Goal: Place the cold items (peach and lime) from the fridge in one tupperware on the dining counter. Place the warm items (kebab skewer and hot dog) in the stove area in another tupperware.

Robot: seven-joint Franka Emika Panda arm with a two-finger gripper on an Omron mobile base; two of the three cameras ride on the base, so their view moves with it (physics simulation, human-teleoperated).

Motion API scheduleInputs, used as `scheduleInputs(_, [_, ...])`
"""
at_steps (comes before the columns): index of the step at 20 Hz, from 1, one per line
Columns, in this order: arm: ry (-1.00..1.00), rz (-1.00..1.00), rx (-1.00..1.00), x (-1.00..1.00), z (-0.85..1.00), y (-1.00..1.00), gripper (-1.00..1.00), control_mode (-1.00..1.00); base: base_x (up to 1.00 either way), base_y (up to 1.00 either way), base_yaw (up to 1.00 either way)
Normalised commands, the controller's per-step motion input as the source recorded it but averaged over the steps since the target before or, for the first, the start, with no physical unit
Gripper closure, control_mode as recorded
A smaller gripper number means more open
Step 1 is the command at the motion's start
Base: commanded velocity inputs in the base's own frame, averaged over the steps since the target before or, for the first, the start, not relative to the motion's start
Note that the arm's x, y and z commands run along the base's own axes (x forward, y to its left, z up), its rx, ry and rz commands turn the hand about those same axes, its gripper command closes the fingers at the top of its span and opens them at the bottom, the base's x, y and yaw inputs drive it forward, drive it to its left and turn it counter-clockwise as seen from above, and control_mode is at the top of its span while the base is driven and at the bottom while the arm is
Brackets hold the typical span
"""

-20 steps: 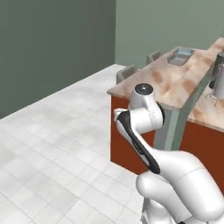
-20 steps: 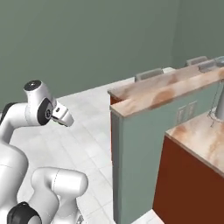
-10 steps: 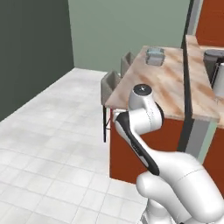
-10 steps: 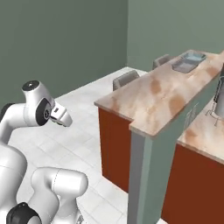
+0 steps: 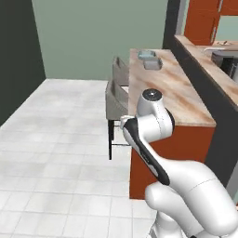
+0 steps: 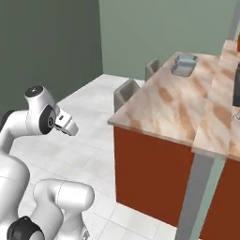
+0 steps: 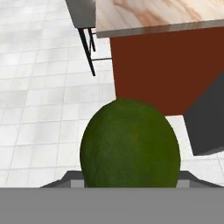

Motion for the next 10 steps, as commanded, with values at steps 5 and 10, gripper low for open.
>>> scheduleInputs(5, [0.00, 0.00, 0.00, 0.00, 0.00, 0.00, 1.00, 1.00, 0.57, 1.00, -0.45])
scheduleInputs(10, [0.00, 0.00, 0.00, 0.00, 0.00, 0.00, 1.00, 1.00, 0.57, 1.00, -0.46])
